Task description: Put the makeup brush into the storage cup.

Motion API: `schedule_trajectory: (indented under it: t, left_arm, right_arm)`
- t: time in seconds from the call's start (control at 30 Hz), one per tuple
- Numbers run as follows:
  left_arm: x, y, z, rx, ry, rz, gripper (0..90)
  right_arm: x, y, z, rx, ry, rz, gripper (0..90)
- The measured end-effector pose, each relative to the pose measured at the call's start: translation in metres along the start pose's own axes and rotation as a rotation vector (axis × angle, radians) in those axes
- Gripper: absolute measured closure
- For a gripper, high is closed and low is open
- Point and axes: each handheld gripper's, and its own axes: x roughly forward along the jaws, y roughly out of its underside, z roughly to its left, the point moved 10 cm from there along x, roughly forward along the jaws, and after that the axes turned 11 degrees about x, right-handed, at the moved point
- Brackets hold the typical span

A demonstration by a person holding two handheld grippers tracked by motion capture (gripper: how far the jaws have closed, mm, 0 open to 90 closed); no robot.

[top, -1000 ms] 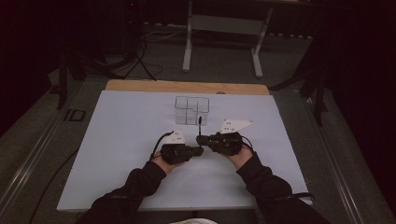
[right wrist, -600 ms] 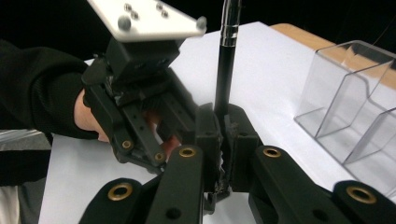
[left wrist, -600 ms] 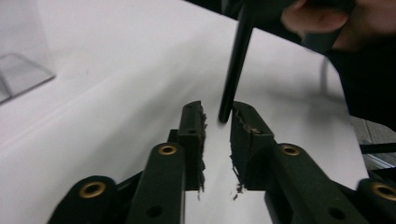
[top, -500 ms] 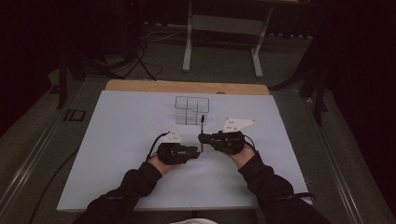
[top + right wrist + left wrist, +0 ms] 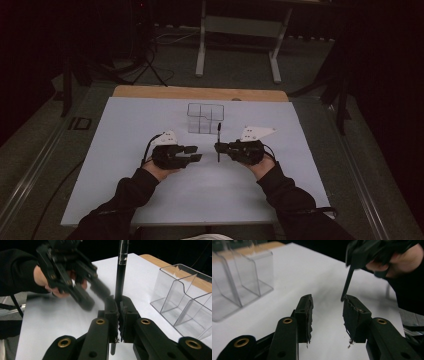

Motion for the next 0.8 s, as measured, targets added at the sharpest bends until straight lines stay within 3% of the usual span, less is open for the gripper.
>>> schedule_trajectory:
  t: [0.33,0.6,0.8]
  left_arm:
    - [-0.015,-0.036,-0.001,0.013,0.010,-0.085,49.5]
    - [-0.008,-0.061,-0.008,0.026,0.029,-0.144,51.1]
    - [0.003,-0.072,-0.009,0.022,0.044,-0.153,55.8]
  right_arm:
    - [0.003,0.004,0.000,0.000,0.000,0.009,85.8]
    - [0.005,0.005,0.001,-0.005,-0.005,0.012,85.8]
    - [0.007,0.004,0.004,-0.011,-0.015,0.009,85.8]
